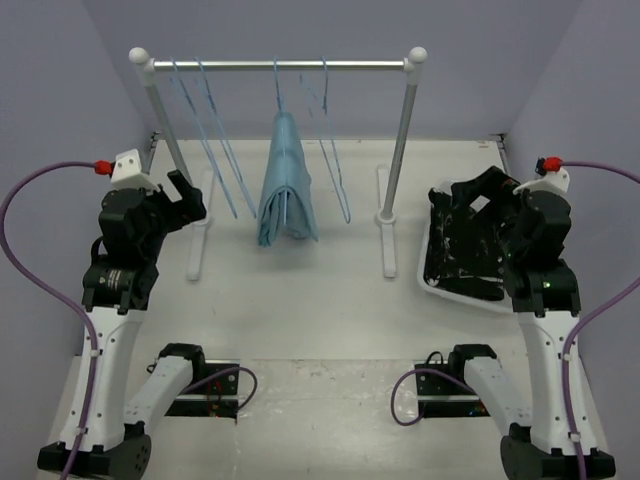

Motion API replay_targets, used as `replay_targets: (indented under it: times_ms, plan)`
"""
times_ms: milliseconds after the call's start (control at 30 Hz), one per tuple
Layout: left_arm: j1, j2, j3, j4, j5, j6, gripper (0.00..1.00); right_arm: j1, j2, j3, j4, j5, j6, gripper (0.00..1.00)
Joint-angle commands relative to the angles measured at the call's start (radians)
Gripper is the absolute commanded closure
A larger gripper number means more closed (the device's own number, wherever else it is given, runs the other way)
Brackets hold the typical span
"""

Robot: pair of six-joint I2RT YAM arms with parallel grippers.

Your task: Remove the trousers from the hanger

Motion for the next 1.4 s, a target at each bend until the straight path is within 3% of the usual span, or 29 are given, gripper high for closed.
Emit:
replay_targets:
  times_ms: [0,133,333,367,467,533,600,800,933,1100,1367]
  plan:
    - [0.006,0.023,0.077,-0.032,0.059,0.002,0.00,0.000,-0.035,-0.018,0.062,-0.024,-0.023,0.01]
    - [0.006,0.092,0.238,-0.028,0.191,0.019,0.00,-0.002,-0.038,-0.011,0.082,-0.022,-0.039,0.01]
    - [0.006,0.152,0.461,-0.032,0.227,0.051,0.00,-0.002,-0.012,0.012,0.067,-0.045,-0.053,0.01]
    - [0.006,0.169,0.486,-0.028,0.262,0.062,0.00,-0.002,-0.006,0.020,0.064,-0.062,-0.058,0.01]
    - [0.006,0.302,0.584,-0.006,0.537,0.067,0.00,-0.002,0.022,0.038,0.041,-0.095,-0.064,0.01]
    - [-0.001,0.353,0.644,0.004,0.596,0.055,0.00,-0.002,0.030,0.035,0.052,-0.119,-0.067,0.01]
    - [-0.036,0.408,0.688,0.021,0.566,0.051,0.00,-0.002,0.030,0.032,0.058,-0.129,-0.069,0.01]
    - [-0.277,0.534,0.797,0.003,0.414,0.102,0.00,-0.002,0.024,0.026,0.058,-0.093,-0.079,0.01]
    - [-0.291,0.614,0.820,0.015,0.368,0.104,0.00,-0.002,0.024,0.028,0.059,-0.091,-0.087,0.01]
    - [-0.304,0.657,0.828,0.024,0.181,0.099,0.00,-0.002,0.022,0.028,0.059,-0.077,-0.092,0.01]
    - [-0.365,0.720,0.820,0.102,0.199,0.116,0.01,-0.002,0.027,0.018,0.081,-0.070,-0.092,0.01]
